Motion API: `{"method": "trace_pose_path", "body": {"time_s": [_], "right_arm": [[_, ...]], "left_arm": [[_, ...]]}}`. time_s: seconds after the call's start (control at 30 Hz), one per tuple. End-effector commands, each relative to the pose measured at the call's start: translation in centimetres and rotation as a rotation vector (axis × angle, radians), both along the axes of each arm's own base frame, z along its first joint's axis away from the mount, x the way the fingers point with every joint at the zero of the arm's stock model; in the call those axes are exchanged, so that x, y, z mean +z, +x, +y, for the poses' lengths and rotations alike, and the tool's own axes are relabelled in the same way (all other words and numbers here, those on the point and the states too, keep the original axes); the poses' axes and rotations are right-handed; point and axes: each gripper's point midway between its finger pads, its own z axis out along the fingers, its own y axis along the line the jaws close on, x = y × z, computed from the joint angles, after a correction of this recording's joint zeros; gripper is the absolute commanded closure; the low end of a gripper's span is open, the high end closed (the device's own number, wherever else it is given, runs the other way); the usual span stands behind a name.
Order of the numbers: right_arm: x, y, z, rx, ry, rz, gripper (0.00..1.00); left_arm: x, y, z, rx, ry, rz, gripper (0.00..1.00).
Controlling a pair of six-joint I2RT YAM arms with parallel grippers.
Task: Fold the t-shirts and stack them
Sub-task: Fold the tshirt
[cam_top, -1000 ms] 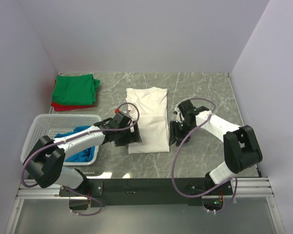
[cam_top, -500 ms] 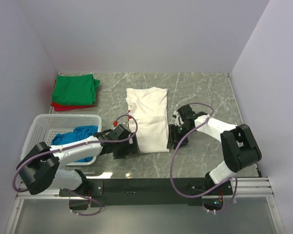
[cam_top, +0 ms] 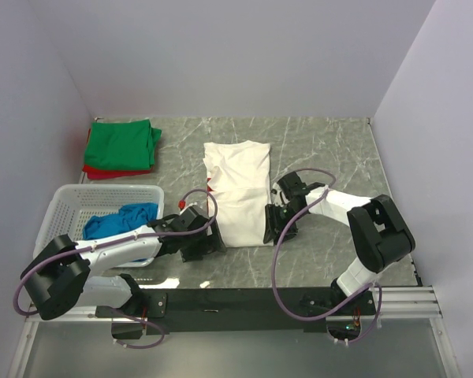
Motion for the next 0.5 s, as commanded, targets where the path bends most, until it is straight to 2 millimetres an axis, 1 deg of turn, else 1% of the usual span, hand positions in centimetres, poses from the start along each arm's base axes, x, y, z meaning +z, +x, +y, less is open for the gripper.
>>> {"method": "trace_pose_path", "body": {"time_s": [0.0, 0.1, 0.17, 0.2, 0.27, 0.3, 0.4, 0.47], "right_arm": [[-1.3, 0.5, -0.2, -0.003, -0.047, -0.038, 0.47], [-1.8, 0.5, 0.0, 0.002, -0.073, -0.047, 0.48], [-2.3, 0.4, -0.1, 0.004, -0.085, -0.041, 0.52], [-2.4, 0.4, -0.2, 0.003, -0.089, -0.040, 0.58], [-2.6, 0.3, -0.2, 0.004, -0.094, -0.034, 0.67], [-2.6, 0.3, -0.3, 0.003, -0.097, -0.030, 0.76], [-2.6, 0.2, -0.4, 0.006, -0.102, -0.029, 0.92], [-2.6, 0.1, -0.4, 0.006, -0.102, -0.029, 0.95]], "left_arm": [[-0.3, 0.2, 0.9, 0.044, 0.038, -0.012, 0.05], [-0.2, 0.6, 1.0, 0.073, 0.042, -0.017, 0.04], [-0.3, 0.8, 1.2, 0.102, 0.054, -0.017, 0.04], [-0.5, 0.7, 1.5, 0.123, 0.064, -0.006, 0.04], [-0.7, 0.9, 1.8, 0.145, 0.079, -0.005, 0.04], [-0.8, 1.0, 1.8, 0.158, 0.081, -0.008, 0.04], [-0.8, 1.6, 1.7, 0.190, 0.074, -0.020, 0.05], [-0.7, 2.1, 1.6, 0.207, 0.076, -0.030, 0.05]]}}
